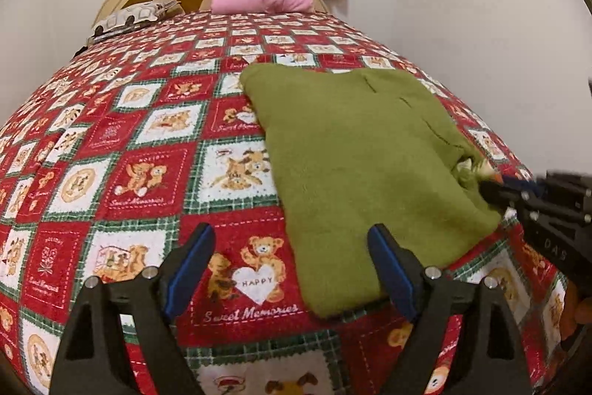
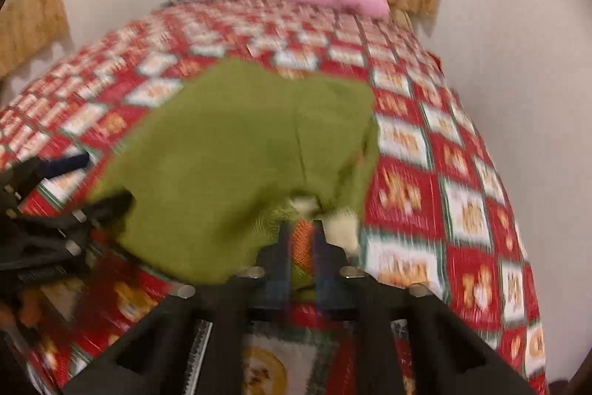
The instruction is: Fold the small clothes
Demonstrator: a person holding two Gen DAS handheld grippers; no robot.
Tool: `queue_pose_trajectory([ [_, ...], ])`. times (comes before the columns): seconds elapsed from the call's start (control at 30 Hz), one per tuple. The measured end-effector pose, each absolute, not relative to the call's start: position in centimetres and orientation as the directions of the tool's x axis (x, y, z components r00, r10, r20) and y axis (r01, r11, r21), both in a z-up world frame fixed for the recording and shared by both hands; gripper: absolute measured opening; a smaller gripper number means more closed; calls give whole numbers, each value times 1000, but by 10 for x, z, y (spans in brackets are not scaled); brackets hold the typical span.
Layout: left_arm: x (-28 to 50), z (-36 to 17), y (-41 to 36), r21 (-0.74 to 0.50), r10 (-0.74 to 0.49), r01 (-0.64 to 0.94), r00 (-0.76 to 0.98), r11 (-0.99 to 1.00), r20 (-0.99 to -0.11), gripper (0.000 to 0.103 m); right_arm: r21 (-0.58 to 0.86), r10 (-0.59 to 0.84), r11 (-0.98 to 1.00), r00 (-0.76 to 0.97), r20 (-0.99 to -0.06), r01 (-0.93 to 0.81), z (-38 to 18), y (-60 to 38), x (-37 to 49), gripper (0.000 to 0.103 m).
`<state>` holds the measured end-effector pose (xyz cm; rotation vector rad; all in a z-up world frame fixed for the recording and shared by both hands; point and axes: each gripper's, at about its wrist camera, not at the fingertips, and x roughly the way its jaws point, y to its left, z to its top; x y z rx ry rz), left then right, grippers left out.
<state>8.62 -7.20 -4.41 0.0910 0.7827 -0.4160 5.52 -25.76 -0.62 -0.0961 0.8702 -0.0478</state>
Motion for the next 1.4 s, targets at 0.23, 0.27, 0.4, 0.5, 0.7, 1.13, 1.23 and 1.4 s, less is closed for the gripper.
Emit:
queue_pose_trajectory([
  [0.23, 93, -58, -63, -157, -364, 379, 572, 912, -735, 96, 419, 140, 878, 713, -687, 232, -44, -323, -11, 9],
  [0.27, 93, -59, -64, -150, -357, 377, 573, 914, -738, 97, 460, 162, 855, 719, -676, 240, -51, -325, -16, 10],
  [0.4, 88, -60, -68, -107, -321, 368, 591, 924, -740, 99, 509, 184, 822, 728, -660, 255, -60, -322, -25, 10],
  [0.5, 86, -59, -68, -95, -312, 365, 600, 926, -737, 100, 457, 149, 850, 712, -686, 262, -57, -313, -28, 10],
  [0.7, 90, -61, -63, -122, -325, 357, 590, 926, -739, 101, 328, 47, 900, 685, -727, 287, -46, -296, -48, 10],
  [1.13, 94, -65, -62, -146, -339, 356, 575, 923, -745, 103, -7, -176, 975, 757, -630, 221, 24, -236, -7, 52],
  [1.23, 95, -65, -62, -145, -338, 355, 575, 923, -745, 103, -88, -213, 974, 701, -681, 211, 2, -229, 29, 22],
  [1.4, 96, -67, -62, -151, -344, 359, 568, 921, -748, 103, -157, -282, 958, 679, -677, 242, -21, -234, 37, 17],
])
